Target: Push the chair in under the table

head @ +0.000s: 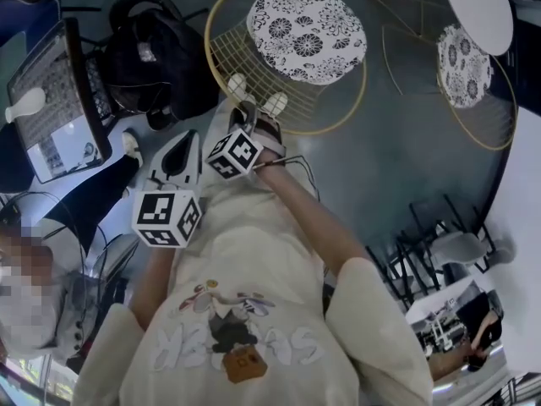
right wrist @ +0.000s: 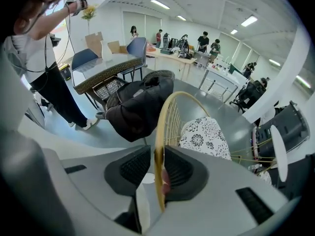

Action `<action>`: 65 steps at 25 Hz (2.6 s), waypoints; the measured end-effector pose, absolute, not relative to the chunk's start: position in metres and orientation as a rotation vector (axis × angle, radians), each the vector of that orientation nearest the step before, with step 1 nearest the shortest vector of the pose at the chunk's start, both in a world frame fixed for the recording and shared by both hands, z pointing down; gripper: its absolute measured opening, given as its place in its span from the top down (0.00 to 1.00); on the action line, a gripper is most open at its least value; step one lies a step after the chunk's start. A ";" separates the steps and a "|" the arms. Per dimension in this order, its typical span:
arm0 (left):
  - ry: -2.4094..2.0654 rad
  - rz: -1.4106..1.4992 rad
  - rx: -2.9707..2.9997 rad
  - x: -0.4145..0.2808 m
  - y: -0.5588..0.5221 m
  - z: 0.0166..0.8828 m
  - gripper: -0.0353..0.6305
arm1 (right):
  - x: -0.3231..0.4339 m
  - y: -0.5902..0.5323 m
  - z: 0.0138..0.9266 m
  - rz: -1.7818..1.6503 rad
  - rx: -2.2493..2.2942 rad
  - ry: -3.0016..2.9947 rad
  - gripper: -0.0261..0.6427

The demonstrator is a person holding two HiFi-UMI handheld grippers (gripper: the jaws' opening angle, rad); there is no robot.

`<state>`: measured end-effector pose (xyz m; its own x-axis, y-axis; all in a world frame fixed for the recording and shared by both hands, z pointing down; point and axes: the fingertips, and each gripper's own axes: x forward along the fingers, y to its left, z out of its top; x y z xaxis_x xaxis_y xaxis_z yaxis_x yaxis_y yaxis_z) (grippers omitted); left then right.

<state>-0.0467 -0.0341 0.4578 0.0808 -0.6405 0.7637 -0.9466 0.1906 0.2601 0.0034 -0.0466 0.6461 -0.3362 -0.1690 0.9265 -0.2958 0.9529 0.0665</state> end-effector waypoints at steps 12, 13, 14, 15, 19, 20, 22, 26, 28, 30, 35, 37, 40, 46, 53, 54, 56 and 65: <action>-1.645 0.478 1.535 -0.046 -0.029 0.452 0.95 | 0.003 -0.056 0.656 0.162 0.308 -1.839 0.86; -1.648 0.478 1.535 -0.046 -0.028 0.451 0.95 | 0.002 -0.059 0.655 0.161 0.312 -1.847 0.86; -1.651 0.478 1.536 -0.046 -0.027 0.451 0.95 | 0.000 -0.062 0.654 0.163 0.315 -1.854 0.86; -1.655 0.477 1.536 -0.045 -0.026 0.450 0.95 | -0.002 -0.064 0.653 0.171 0.314 -1.857 0.86; -1.667 0.474 1.527 -0.043 -0.020 0.448 0.95 | -0.001 -0.064 0.652 0.199 0.306 -1.856 0.86; -1.669 0.471 1.525 -0.042 -0.018 0.445 0.95 | 0.000 -0.062 0.649 0.203 0.305 -1.857 0.86; -1.676 0.467 1.520 -0.040 -0.012 0.440 0.95 | 0.002 -0.057 0.641 0.204 0.304 -1.864 0.86; -1.689 0.443 1.486 -0.046 -0.011 0.450 0.95 | 0.000 -0.056 0.642 0.200 0.297 -1.876 0.86; -1.689 0.434 1.471 -0.049 -0.014 0.458 0.95 | 0.001 -0.059 0.646 0.196 0.297 -1.876 0.86; -1.689 0.429 1.467 -0.054 -0.013 0.460 0.95 | 0.003 -0.058 0.647 0.181 0.301 -1.874 0.86; -1.686 0.412 1.490 -0.060 -0.001 0.454 0.95 | 0.014 -0.049 0.643 0.143 0.321 -1.855 0.86; -1.676 0.401 1.504 -0.062 0.001 0.456 0.95 | 0.019 -0.049 0.645 0.122 0.334 -1.843 0.86; -1.665 0.392 1.528 -0.067 0.000 0.458 0.95 | 0.021 -0.051 0.647 0.109 0.343 -1.834 0.86; -1.658 0.391 1.560 -0.064 0.006 0.455 0.95 | 0.027 -0.047 0.647 0.103 0.348 -1.840 0.86; -1.664 0.386 1.555 -0.056 0.010 0.459 0.95 | 0.038 -0.067 0.652 0.081 0.404 -1.833 0.85; -1.664 0.387 1.555 -0.055 0.012 0.458 0.95 | 0.037 -0.068 0.651 0.080 0.404 -1.836 0.85; -1.668 0.389 1.556 -0.053 0.015 0.455 0.95 | 0.035 -0.068 0.649 0.095 0.406 -1.844 0.85; -1.713 0.380 1.538 -0.049 0.042 0.443 0.95 | 0.033 -0.074 0.642 0.111 0.449 -1.854 0.84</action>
<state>-0.0490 0.0417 0.4426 0.0436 -0.7003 0.7125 -0.9360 0.2207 0.2741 0.0335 -0.0739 0.6421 -0.2596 -0.2492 0.9330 -0.3592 0.9217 0.1463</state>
